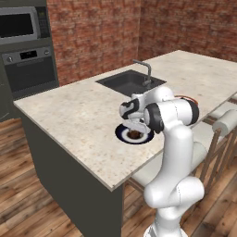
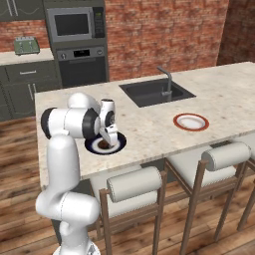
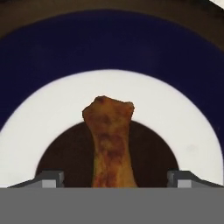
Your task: Transport the chicken drumstick and broccoli to the fridge. Place the chicken drumstick on the rack containing meat and place the broccoli on the rack containing the vegetable, ensuring meats and vegetables are on different racks.
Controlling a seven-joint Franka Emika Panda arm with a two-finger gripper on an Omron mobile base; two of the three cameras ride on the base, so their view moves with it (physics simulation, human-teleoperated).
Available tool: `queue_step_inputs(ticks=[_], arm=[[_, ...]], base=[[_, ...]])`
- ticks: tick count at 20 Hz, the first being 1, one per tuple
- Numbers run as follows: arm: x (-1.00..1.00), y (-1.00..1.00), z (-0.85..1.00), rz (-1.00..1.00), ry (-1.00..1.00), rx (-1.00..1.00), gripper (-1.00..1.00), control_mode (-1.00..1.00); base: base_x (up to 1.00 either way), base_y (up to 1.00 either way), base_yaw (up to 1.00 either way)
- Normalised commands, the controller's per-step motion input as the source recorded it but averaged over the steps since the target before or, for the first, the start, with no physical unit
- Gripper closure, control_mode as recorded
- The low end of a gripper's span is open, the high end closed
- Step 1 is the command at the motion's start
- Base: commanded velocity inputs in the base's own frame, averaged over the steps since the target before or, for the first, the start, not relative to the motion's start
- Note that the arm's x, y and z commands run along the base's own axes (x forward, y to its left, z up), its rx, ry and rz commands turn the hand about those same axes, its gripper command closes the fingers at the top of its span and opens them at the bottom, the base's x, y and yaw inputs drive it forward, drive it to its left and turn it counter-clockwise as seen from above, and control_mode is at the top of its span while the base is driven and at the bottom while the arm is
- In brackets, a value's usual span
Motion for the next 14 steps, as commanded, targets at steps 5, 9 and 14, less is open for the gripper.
queue_step_inputs(ticks=[5, 9, 14], arm=[[0.05, 0.16, -0.33, 0.00, 0.00, 0.00, 1.00, -1.00], [0.00, 0.17, -0.24, -0.02, 0.00, 0.00, 1.00, -1.00], [-0.05, 0.03, -0.26, -0.03, 0.00, 0.00, 1.00, -1.00]], base=[[0.00, 0.00, 0.00], [0.00, 0.00, 0.00], [0.00, 0.00, 0.00]])
